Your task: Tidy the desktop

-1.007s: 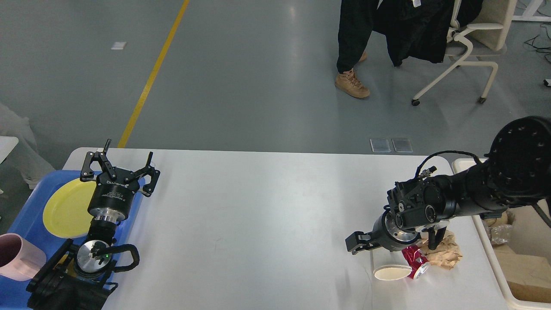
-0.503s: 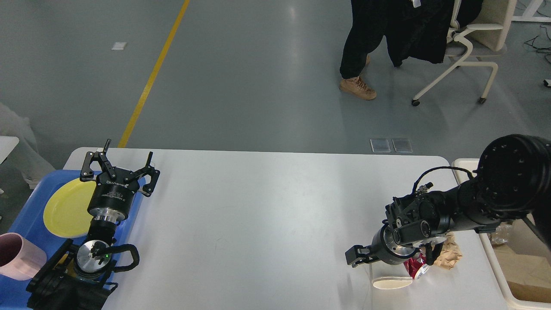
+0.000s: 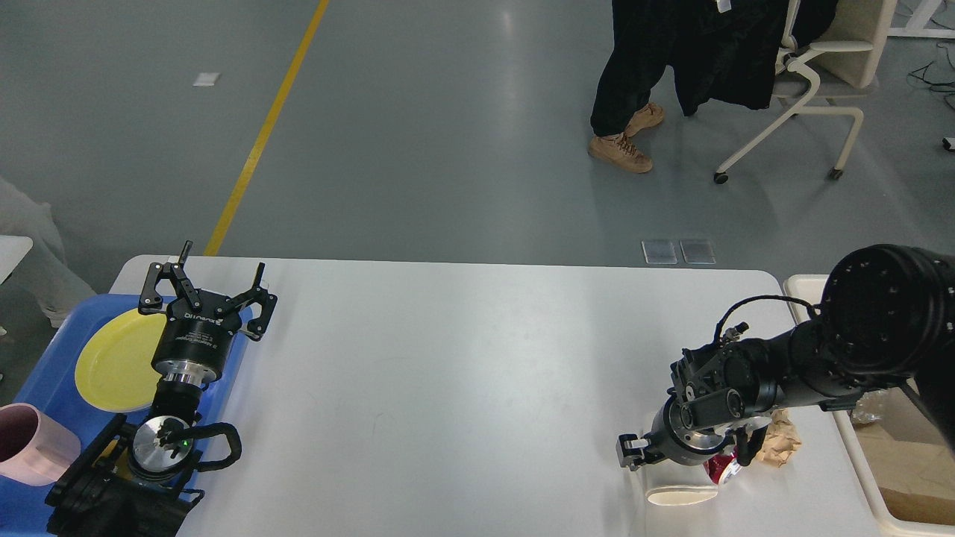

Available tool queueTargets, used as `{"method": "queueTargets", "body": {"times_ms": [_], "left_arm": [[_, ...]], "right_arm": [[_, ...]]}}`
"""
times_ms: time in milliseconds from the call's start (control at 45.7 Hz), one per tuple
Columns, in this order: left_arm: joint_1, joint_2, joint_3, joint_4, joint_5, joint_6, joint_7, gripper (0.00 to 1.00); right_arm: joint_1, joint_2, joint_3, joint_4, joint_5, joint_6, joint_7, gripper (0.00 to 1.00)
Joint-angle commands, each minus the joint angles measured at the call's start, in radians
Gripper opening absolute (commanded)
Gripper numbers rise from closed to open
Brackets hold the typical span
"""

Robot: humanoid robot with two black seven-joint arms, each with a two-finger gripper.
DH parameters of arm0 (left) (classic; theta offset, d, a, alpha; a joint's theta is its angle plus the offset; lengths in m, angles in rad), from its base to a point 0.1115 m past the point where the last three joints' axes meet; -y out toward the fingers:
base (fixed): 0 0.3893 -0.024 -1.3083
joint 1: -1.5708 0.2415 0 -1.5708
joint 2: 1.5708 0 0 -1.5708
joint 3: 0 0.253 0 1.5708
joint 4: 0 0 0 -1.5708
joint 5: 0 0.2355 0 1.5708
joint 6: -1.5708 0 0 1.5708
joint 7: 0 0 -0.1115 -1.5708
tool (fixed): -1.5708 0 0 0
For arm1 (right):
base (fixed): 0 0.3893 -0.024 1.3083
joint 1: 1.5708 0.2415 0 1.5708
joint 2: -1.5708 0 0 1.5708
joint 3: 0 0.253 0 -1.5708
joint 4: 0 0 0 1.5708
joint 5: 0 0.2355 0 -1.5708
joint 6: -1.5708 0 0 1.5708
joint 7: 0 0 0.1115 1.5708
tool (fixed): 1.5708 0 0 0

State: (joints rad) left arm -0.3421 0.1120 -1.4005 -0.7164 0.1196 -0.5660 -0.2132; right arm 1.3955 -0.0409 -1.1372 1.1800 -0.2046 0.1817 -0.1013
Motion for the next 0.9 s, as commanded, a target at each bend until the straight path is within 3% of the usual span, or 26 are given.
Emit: {"method": "queueTargets", "body": {"times_ms": [0, 875], "left_arm": [[0.000, 0.000, 0.000, 0.000, 0.000, 0.000, 0.000, 0.96], [0.000, 0.000, 0.000, 0.000, 0.000, 0.000, 0.001, 0.96]], "right_arm": [[0.020, -0.010, 0.000, 0.035, 0.002, -0.004, -0.014, 0.00], [0.071, -0.007, 0.017, 0.067, 0.062, 0.010, -0.014, 0.00]]}}
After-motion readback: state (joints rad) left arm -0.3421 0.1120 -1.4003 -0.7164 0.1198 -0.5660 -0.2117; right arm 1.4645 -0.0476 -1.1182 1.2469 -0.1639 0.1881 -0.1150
